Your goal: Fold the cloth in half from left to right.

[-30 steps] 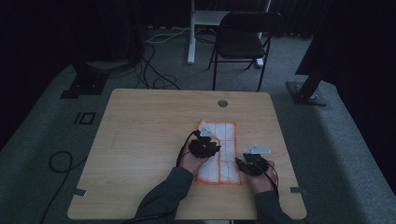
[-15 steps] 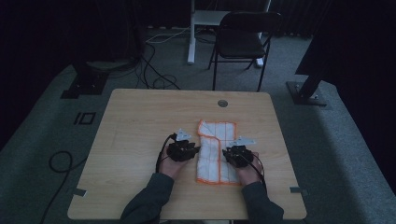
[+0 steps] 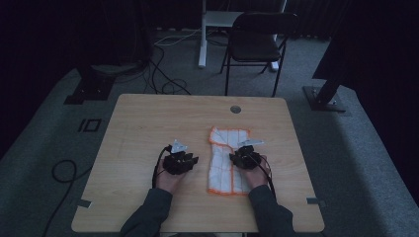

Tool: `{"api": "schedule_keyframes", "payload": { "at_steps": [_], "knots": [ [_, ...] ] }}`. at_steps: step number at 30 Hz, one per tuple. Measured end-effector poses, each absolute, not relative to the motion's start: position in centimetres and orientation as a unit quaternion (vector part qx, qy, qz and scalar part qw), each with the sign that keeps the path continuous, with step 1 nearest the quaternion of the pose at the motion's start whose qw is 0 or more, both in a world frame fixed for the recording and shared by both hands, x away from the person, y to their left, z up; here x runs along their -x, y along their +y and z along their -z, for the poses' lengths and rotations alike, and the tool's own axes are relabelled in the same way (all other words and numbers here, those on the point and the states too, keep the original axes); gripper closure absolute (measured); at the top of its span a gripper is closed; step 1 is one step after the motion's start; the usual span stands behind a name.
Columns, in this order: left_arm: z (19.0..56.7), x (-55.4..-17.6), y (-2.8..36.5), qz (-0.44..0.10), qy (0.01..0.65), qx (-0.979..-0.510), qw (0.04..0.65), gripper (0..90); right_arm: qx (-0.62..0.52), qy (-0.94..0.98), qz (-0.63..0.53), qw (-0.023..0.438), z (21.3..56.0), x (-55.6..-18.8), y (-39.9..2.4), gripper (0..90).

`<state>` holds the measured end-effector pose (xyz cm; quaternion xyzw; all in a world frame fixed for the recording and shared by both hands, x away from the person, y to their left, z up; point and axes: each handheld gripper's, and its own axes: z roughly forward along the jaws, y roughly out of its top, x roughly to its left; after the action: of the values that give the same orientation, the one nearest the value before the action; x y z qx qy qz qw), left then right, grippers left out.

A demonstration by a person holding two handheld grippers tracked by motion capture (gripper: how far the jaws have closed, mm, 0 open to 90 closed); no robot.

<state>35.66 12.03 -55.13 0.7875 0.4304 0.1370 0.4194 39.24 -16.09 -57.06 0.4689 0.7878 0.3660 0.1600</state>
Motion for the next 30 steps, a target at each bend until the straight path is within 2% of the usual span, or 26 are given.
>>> {"api": "schedule_keyframes", "payload": {
  "at_steps": [7, 30],
  "knots": [
    [55.4, -35.7, 12.1, -0.135, 0.434, -0.787, 0.417, 67.3, -0.460, 0.792, -0.367, 0.163, 56.7, -39.4, -15.9, 88.8],
    [56.0, -35.8, 11.9, -0.130, 0.436, -0.788, 0.414, 67.1, -0.484, 0.762, -0.385, 0.194, 53.8, -38.4, -20.9, 89.6]
  ]
}}
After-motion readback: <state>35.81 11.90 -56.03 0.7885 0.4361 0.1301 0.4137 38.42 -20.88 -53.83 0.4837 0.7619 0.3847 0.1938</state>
